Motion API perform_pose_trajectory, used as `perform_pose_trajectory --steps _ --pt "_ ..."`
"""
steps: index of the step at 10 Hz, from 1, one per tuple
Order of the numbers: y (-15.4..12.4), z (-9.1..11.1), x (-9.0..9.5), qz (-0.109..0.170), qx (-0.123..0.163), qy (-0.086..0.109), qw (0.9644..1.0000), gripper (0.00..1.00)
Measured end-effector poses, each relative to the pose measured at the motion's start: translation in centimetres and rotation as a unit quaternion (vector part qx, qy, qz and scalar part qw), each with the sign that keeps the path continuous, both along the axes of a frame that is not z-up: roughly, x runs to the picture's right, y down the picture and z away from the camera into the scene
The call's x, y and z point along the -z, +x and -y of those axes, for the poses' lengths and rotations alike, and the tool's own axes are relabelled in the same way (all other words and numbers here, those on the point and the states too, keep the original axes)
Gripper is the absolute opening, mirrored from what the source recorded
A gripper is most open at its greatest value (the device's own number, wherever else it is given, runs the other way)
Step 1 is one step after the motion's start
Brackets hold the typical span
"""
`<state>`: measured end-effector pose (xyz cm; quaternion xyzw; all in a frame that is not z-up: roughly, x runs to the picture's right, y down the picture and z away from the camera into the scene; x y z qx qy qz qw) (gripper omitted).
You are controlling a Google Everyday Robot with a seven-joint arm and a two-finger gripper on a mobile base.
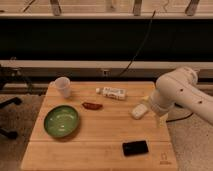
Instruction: Move the arm in a circular motion
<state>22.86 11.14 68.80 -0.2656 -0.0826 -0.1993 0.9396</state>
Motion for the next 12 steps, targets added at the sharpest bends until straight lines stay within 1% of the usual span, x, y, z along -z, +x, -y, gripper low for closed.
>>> perform_pose_trajectory --steps 1,3,5,6,8,11,12 --pt "0.5 0.7 -0.6 -0.009 -0.003 0.001 1.0000 0.80" --pt "1.8 4.0 -3.0 -0.038 -0.017 0.005 0.9991 0.80" --pt "1.6 6.6 -4.7 -0.056 -0.014 0.010 0.9983 0.80" --pt "0.4 7.6 -5.5 -0.059 -0.007 0.012 0.9982 0.80" --pt "-2.0 8.4 -6.0 -0.060 0.004 0.012 0.9981 0.80" --pt "-7.6 9.7 -6.4 -0.045 0.031 0.015 0.9984 0.80" --pt "-10.1 10.0 -6.2 -0.036 0.046 0.016 0.9981 0.80"
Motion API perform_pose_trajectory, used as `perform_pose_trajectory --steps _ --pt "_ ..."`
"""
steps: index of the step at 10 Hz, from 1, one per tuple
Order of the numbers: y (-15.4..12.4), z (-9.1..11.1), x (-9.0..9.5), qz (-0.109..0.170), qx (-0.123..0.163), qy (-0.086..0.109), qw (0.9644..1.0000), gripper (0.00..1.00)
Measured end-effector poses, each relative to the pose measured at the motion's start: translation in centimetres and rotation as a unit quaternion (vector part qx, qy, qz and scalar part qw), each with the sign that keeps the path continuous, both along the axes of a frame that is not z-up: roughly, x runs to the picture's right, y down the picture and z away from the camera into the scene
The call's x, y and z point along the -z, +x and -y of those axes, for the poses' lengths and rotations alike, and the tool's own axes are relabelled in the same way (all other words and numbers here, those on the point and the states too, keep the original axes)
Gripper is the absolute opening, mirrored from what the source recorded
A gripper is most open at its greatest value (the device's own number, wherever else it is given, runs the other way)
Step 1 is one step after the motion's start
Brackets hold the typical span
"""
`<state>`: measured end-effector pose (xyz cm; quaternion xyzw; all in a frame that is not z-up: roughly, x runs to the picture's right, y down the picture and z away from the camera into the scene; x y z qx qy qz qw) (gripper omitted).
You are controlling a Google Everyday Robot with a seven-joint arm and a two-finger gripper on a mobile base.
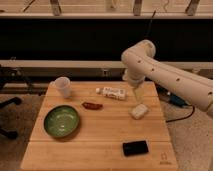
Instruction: Move the arm in a circular motion
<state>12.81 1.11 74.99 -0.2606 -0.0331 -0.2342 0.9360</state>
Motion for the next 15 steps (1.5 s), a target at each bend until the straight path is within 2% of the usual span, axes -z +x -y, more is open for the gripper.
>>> perform_pose_trajectory --steps 3,4,6,7,9,10,12,13,15 --pt "-7.4 -0.1 1.5 0.035 0.047 0.003 0.9983 0.80" --pt "-10.3 -0.7 2.6 0.054 0.071 0.004 0.9960 0.80" --pt "-13.1 -2.1 4.5 0.078 0.102 0.006 0.9918 0.80" --pt "-14.8 -4.3 6.6 0.099 0.128 0.008 0.9868 0.80" --pt "-15.4 -7.4 9.1 0.121 0.155 0.012 0.9804 0.80" --pt "-15.2 -9.6 10.9 0.134 0.171 0.017 0.9760 0.80" --pt "-13.8 -12.5 13.1 0.144 0.183 0.024 0.9721 0.80" --pt "-12.4 -13.5 13.7 0.143 0.178 0.024 0.9733 0.80" --pt "-7.9 -14.5 13.9 0.132 0.149 0.019 0.9797 0.80"
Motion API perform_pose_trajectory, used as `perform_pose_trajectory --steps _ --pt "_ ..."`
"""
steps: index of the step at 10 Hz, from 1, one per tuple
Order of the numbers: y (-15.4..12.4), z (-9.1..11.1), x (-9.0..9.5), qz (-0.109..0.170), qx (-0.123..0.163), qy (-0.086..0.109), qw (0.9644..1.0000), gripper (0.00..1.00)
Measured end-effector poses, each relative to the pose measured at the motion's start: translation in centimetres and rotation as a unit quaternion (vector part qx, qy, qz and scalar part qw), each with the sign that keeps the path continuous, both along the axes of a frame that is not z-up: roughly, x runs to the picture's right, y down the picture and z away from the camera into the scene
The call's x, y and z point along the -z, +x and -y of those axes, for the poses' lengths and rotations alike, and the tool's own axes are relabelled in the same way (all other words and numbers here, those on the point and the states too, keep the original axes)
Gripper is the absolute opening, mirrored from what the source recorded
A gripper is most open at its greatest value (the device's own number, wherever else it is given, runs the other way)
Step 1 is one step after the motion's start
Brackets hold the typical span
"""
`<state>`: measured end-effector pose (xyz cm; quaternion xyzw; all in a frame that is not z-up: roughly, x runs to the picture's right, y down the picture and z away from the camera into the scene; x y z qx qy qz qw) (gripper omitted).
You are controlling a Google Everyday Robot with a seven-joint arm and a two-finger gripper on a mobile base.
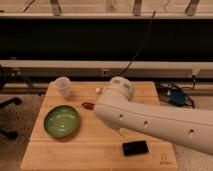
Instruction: Move the arm in a circular motion
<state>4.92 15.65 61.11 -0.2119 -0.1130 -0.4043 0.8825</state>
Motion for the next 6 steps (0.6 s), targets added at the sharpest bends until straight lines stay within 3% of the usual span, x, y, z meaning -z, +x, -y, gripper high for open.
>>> perform_pose_trajectory --steps 4,6 --pt "9.4 1.1 -2.8 -0.050 -0.069 -0.016 0.9962 0.80" --pt "14.1 3.1 -5.8 -0.089 -0.112 -0.026 0.9894 0.80"
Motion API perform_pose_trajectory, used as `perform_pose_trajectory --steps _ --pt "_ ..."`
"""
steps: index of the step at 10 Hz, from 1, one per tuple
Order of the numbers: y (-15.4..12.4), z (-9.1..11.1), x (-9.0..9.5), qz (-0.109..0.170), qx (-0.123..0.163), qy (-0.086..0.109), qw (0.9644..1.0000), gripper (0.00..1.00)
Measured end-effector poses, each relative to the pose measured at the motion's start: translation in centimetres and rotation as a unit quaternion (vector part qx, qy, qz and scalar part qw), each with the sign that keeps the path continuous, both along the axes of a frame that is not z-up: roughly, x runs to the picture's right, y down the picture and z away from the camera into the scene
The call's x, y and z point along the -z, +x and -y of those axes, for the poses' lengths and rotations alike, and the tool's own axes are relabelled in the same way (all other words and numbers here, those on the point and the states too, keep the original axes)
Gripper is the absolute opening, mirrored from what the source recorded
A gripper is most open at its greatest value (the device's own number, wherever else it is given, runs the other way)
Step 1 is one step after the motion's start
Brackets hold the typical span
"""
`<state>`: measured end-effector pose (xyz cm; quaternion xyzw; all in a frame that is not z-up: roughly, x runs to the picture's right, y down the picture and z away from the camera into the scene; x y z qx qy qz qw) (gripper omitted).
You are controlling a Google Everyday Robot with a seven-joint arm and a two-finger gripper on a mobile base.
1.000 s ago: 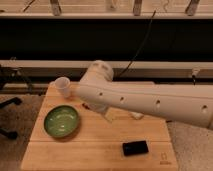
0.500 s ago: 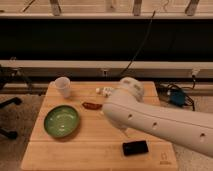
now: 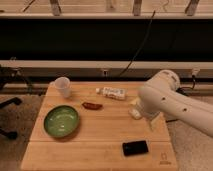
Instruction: Move the arm in a circular motion
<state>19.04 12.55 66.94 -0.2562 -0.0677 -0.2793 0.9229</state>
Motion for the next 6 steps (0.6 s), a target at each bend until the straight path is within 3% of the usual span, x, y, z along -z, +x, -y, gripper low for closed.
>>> perform_pose_trajectory --steps 4,6 --pt "5.1 4.7 -4.9 -0.044 -0.071 -0.014 0.9964 0.80" --pt "4.3 5.6 -5.8 -0.043 -0.075 -0.013 0.9961 0.80"
